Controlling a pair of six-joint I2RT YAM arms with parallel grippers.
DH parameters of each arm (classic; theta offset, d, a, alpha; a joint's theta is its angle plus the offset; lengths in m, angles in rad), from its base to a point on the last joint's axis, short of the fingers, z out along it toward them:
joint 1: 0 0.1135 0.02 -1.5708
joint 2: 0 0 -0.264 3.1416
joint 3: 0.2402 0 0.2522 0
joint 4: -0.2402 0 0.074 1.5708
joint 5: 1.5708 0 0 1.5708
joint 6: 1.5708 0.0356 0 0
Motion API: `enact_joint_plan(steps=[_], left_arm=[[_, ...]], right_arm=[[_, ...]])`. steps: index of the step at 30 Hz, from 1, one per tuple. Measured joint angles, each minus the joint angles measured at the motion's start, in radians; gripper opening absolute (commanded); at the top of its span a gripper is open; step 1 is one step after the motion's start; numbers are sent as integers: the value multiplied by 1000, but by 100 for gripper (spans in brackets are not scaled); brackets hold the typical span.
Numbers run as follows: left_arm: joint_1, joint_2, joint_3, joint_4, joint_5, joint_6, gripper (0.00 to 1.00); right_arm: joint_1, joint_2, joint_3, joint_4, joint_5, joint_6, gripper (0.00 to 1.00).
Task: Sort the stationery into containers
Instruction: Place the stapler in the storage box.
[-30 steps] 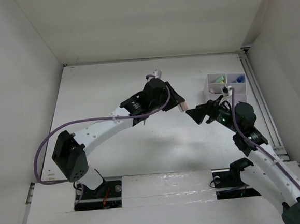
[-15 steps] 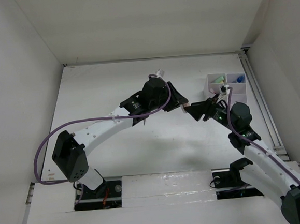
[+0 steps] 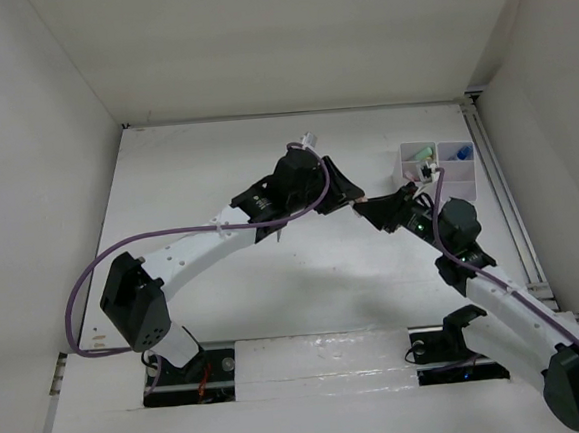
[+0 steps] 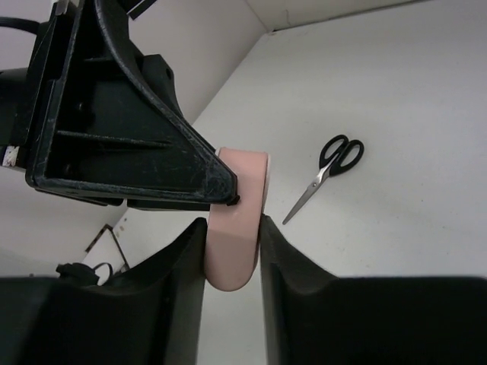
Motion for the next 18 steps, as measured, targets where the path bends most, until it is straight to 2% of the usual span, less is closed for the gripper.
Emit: enact_joint_plan(steps=[2, 3, 6, 7, 8, 9, 10, 11, 12, 13, 18], left_arm=[[3, 0, 0, -3, -5, 1, 0], [5, 0, -2, -3, -5, 0, 0], [9, 0, -2, -10, -8, 1, 0], [11, 0, -2, -10, -7, 1, 3], [12, 0, -2, -12, -7, 1, 14], [13, 0, -2, -13, -7, 1, 34], [14, 0, -2, -13, -7, 1, 35], [15, 0, -4, -13, -8, 0, 62], [16, 0, -6, -10, -8, 1, 84], [18, 0, -8, -5, -11, 2, 100], [31, -1, -11, -18, -39, -7, 100]], right_arm=[[4, 9, 0, 3, 14, 2, 16], [6, 15, 0, 8, 16, 2, 7], [18, 28, 0, 20, 27, 5, 0], [20, 31, 0, 22, 30, 6, 0], [23, 32, 0, 23, 34, 8, 0], [27, 33, 0, 23, 40, 8, 0], [29, 33, 0, 22, 43, 8, 0], [31, 34, 0, 22, 45, 11, 0], [36, 33, 0, 17, 47, 12, 0], [42, 32, 0, 11, 45, 13, 0], [61, 11, 10, -62, 66, 14, 0]])
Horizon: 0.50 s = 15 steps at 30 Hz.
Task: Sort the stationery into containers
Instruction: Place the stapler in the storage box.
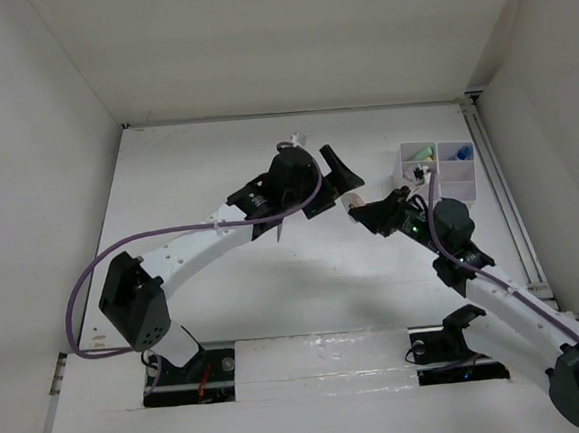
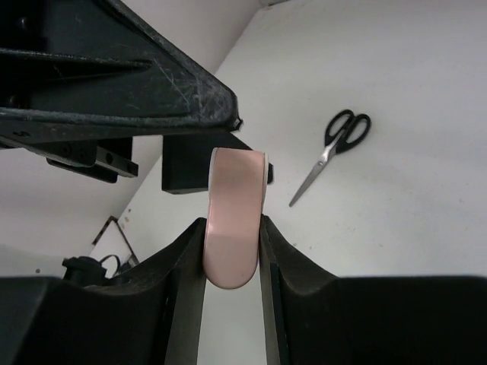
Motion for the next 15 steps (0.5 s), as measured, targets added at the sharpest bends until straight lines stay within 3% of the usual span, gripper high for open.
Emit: enact_joint_plan(steps=[8, 15], left_arm=[[137, -124, -76, -108, -97, 1, 100], [200, -337, -143, -193, -207, 16, 100]], right_arm=[[-11, -24, 114, -274, 272, 24, 0], [-143, 13, 220, -484, 473, 85, 0]])
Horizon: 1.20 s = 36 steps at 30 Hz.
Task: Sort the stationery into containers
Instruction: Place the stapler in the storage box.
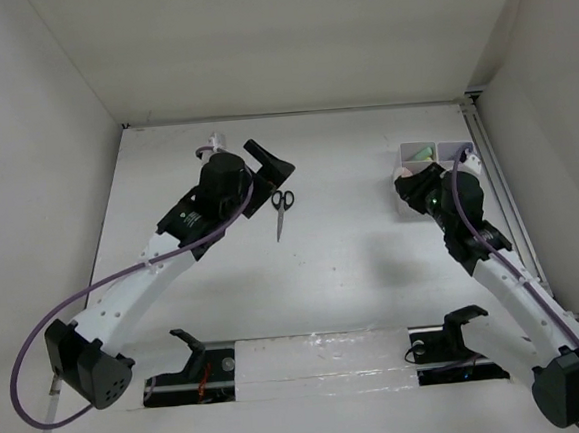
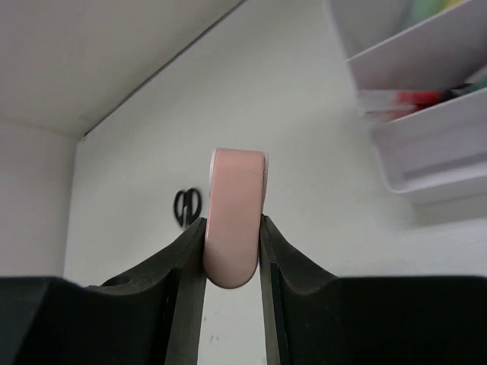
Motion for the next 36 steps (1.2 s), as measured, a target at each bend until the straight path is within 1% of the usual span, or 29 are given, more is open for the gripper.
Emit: enact_joint_plan(steps=[5, 10, 13, 17, 25, 29, 36], left_arm=[[-4, -43, -5, -45, -42, 28, 100], [-4, -19, -5, -117, -79, 56, 100], [-4, 9, -5, -146, -86, 74, 100], [-4, 28, -5, -172, -87, 91, 100], [-4, 28, -5, -185, -94, 119, 100], [-4, 28, -5, -195, -100, 128, 100], [-4, 28, -5, -199, -101, 134, 100]], right_arm=[[-76, 35, 26, -108, 92, 71, 0], [-87, 46, 35, -178, 165, 143, 0], [-89, 85, 63, -217, 207, 190, 0], [-98, 132, 79, -228, 236, 247, 0], [-143, 215, 80, -241, 243, 354, 0], [-157, 238, 83, -235, 241, 377, 0], [-231, 353, 95, -183, 198, 393, 0]])
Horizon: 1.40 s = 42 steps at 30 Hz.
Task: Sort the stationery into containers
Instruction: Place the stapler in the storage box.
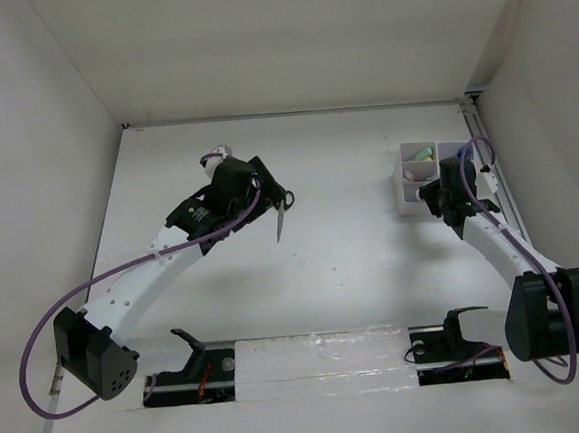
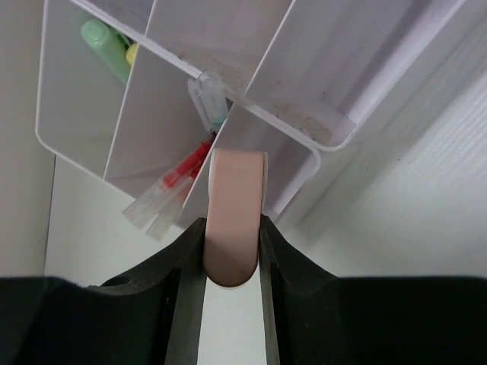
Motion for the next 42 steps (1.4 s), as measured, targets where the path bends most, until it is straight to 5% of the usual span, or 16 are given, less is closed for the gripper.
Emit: enact_joint_plan(steps=[19, 42], left_arm=[[0, 0, 0, -11, -8, 20, 100], [0, 13, 0, -10, 8, 39, 100]], right_arm=[[-13, 53, 0, 113, -53, 10, 10], [-35, -22, -68, 125, -52, 47, 11]])
